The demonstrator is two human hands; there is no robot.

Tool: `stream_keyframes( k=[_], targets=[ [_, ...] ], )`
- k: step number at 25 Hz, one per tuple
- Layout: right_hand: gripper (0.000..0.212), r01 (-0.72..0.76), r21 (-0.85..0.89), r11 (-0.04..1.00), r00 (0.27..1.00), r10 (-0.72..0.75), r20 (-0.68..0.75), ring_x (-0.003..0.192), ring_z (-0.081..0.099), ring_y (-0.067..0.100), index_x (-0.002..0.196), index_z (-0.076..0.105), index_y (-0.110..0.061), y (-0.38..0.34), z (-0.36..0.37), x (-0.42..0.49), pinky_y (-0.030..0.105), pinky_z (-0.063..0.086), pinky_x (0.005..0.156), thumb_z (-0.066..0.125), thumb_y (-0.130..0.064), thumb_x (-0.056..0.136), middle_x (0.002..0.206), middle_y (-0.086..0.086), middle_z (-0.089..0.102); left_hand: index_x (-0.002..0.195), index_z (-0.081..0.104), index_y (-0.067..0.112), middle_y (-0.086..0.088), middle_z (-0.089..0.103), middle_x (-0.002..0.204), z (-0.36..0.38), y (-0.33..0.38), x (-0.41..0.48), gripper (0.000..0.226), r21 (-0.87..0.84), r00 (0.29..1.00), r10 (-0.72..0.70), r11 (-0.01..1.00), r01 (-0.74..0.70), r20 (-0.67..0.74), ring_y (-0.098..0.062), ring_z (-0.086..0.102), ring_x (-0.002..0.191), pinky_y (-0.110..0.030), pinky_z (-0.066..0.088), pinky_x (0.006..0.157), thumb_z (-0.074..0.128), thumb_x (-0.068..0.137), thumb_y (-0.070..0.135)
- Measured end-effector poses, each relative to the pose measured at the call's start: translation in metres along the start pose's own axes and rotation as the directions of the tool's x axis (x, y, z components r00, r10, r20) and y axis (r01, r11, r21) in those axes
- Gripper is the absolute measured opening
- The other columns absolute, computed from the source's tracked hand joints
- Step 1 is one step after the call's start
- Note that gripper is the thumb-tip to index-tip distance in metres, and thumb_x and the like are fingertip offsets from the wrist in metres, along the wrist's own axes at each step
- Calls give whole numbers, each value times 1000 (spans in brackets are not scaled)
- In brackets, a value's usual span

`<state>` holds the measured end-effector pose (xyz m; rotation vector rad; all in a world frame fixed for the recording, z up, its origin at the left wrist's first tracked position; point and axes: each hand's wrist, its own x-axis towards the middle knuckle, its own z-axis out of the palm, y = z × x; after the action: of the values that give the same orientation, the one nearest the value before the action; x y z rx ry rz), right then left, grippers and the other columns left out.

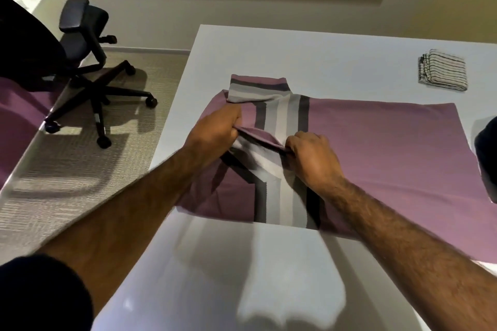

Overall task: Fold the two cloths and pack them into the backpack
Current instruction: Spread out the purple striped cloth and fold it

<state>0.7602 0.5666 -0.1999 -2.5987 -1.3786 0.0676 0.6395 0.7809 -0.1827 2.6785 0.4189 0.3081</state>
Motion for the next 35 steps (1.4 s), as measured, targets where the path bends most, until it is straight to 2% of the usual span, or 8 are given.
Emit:
stream_keyframes(
  k=[3, 6, 11, 18, 20, 22, 24, 35],
  targets=[
    [16, 116, 9, 993, 992, -115, -53, 93, 59, 23, 94, 67, -19, -8, 5, -33, 42, 41, 104, 53, -27, 95, 94, 0, 66, 90, 51, 19, 2, 54, 75, -8, -6, -50, 6, 106, 996, 70, 992, -63, -59, -12, 42, 55, -22, 34, 55, 54, 96, 17],
    [33, 213, -63, 975, 973, -218, -80, 117, 58, 29, 106, 71, -14, -15, 16, -62, 52, 26, 119, 43, -30, 98, 115, 7, 68, 92, 53, 15, -4, 59, 85, -3, -12, -92, 20, 178, 996, 90, 980, -88, 0, -26, 54, 71, -39, 46, 59, 69, 82, 7],
    [21, 215, -107, 971, 976, -217, -6, 135, 47, 30, 112, 71, -15, -20, 50, -101, 55, 19, 123, 67, -25, 94, 134, 7, 63, 87, 57, 18, -1, 59, 83, 22, -15, -146, 21, 251, 981, 186, 948, -194, 56, -24, 53, 80, -36, 41, 77, 71, 81, 4],
    [56, 28, 93, 995, 997, -21, -71, 150, 31, 29, 147, 51, -12, -55, 50, -107, 52, 14, 125, 40, -29, 94, 158, 8, 42, 116, 71, 7, -14, 72, 120, 53, 26, -131, 27, 96, 990, 101, 991, -91, -103, -35, 68, 111, -48, 53, 99, 66, 91, 15],
    [62, -44, 103, 994, 999, 43, 12, 156, 10, 27, 159, 29, -14, -73, 57, -96, 48, 5, 127, 35, -33, 100, 167, 7, 21, 137, 60, 5, -17, 58, 144, 71, 34, -115, 52, 53, 993, 91, 994, -95, 69, -39, 55, 133, -53, 43, 110, 42, 97, 34],
    [63, -103, 67, 992, 990, 96, 99, 156, -9, 24, 163, 9, -16, -80, 71, -87, 48, -1, 127, 23, -41, 106, 170, 5, 0, 159, 21, 14, -13, 23, 167, 87, 26, -109, 75, 165, 973, -45, 986, 8, 227, -35, 18, 154, -55, 18, 124, 10, 100, 58],
    [65, -109, 9, 994, 984, 107, 140, 155, -14, 23, 163, 2, -17, -77, 80, -85, 50, -4, 126, 11, -49, 106, 170, 3, -6, 162, 2, 23, -6, 4, 171, 98, 16, -115, 74, 288, 972, -138, 954, 79, 191, -29, -2, 157, -54, 5, 126, -9, 100, 61],
    [76, -306, -16, 952, 949, 307, 67, 155, -15, 21, 162, -2, -15, -23, 70, -101, 50, -2, 126, 2, -59, 101, 169, 4, -13, 162, 21, 16, -12, 14, 170, 103, 23, -115, 70, 307, 970, -244, 925, 224, 26, -35, 12, 156, -54, 3, 126, 14, 105, 56]
  ],
)
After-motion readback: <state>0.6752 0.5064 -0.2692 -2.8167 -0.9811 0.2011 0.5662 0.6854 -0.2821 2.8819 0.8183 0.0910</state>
